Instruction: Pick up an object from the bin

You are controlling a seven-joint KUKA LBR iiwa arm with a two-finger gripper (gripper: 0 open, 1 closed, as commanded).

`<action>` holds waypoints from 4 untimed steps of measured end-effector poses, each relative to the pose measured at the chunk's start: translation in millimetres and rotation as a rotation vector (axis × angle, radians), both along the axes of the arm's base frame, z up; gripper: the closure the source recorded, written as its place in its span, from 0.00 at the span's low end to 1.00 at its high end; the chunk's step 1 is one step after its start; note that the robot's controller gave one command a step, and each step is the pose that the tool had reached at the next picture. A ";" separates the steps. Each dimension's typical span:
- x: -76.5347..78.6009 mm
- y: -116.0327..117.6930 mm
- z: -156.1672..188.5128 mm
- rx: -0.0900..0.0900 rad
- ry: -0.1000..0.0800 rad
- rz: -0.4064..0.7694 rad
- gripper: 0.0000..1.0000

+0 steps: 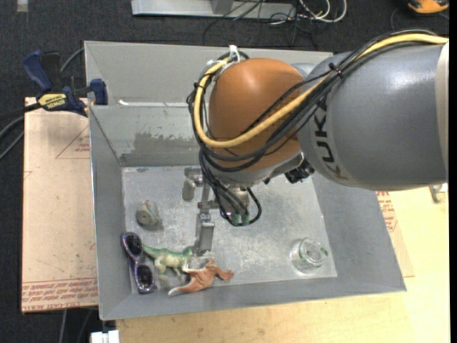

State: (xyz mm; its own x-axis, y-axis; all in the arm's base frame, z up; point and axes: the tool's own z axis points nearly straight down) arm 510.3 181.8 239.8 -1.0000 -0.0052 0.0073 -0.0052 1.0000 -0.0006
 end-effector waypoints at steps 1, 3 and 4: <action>1.7 -1.4 4.7 0.002 -0.008 -0.005 0.00; -7.5 -29.9 -118.7 0.002 -0.006 0.249 0.00; -10.4 -34.7 -152.2 0.005 -0.006 0.569 0.00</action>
Offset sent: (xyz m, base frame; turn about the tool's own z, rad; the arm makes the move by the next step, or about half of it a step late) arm -0.0146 -0.0138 -0.1351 -0.1267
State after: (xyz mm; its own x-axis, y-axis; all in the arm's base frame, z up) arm 499.9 147.1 87.6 -0.8397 -0.5430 0.0003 -0.5430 0.8397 0.0029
